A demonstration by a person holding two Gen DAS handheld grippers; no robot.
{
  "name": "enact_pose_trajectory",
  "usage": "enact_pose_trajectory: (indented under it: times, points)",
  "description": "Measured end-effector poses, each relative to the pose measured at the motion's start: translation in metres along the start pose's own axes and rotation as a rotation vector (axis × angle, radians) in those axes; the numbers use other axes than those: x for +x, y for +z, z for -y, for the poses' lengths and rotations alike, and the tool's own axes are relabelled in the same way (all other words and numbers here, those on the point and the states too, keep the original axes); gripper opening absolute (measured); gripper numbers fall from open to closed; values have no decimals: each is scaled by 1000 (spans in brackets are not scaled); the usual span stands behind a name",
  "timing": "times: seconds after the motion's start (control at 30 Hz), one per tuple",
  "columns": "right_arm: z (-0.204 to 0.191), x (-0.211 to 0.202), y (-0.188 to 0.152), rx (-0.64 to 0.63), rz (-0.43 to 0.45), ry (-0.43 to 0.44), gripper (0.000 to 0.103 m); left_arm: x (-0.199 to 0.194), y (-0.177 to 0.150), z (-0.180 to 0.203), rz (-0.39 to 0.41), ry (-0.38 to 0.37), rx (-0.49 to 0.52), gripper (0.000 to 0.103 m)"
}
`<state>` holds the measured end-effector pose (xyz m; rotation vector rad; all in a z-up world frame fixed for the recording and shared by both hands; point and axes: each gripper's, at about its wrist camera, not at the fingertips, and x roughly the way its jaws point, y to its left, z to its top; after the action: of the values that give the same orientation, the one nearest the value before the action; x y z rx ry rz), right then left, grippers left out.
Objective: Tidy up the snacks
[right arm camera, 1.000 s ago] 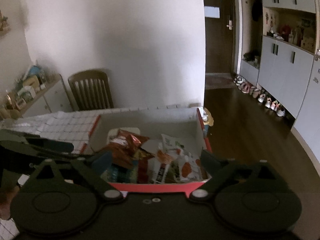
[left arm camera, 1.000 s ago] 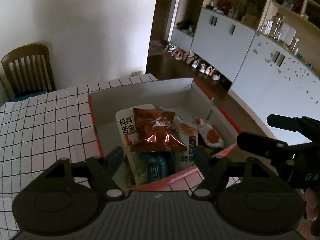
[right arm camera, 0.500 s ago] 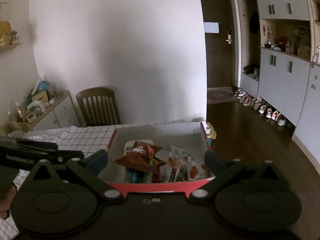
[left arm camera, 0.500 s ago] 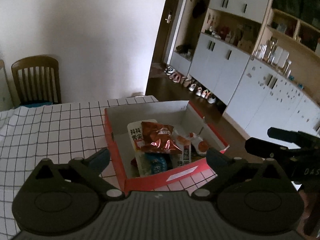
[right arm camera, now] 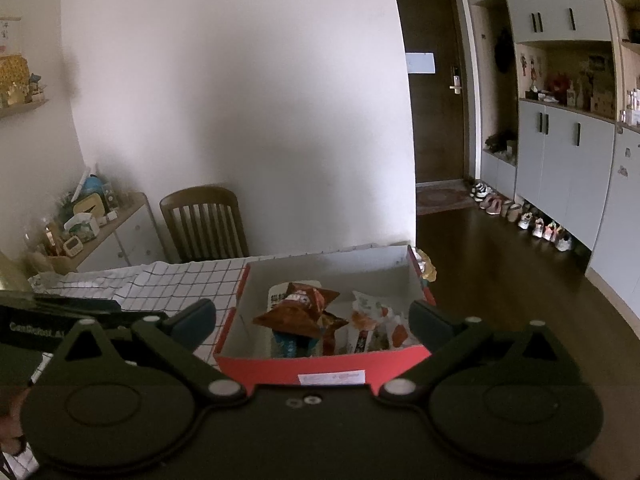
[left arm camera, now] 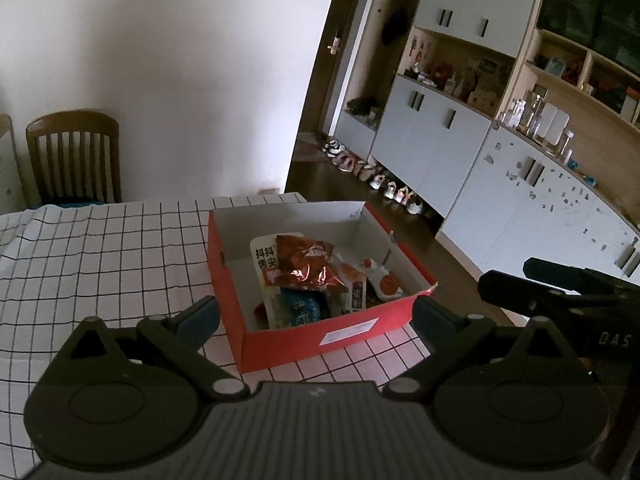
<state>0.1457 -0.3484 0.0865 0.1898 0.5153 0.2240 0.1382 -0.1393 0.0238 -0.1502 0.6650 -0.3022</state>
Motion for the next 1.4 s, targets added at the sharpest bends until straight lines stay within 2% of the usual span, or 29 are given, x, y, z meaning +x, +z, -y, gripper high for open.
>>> enact_pose_trajectory:
  times: [1.4]
  points:
    - [-13, -9, -8, 42, -25, 8, 103, -17, -3, 0, -10, -11, 22, 103]
